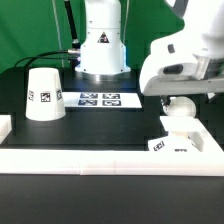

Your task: Assemble lamp

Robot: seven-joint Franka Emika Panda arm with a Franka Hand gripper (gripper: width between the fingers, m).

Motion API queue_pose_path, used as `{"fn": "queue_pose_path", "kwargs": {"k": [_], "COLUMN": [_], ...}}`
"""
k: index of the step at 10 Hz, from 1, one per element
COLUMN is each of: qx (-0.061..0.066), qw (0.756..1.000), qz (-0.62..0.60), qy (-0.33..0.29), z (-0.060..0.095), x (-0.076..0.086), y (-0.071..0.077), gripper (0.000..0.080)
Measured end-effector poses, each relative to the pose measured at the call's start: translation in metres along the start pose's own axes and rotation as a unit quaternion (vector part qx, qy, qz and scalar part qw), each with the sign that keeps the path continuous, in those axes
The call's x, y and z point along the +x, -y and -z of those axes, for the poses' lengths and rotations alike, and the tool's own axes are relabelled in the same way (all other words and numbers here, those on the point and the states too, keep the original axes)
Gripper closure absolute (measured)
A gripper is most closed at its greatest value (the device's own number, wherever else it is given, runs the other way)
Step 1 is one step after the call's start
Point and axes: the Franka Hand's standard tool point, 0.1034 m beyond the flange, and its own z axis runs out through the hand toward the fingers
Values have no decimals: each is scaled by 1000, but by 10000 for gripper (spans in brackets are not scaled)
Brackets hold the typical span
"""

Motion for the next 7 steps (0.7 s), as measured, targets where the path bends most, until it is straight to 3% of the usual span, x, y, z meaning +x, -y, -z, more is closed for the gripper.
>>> {"fn": "queue_pose_path", "kwargs": {"k": [3,4,7], "qx": [-1,0,-1], "qw": [997,998,998], "qz": [-2,-2,-9], "qy": [77,61,66], "z": [-10,-9,-17], "x": [0,8,6], "y": [-3,-3,-4], "gripper": [101,101,101]}}
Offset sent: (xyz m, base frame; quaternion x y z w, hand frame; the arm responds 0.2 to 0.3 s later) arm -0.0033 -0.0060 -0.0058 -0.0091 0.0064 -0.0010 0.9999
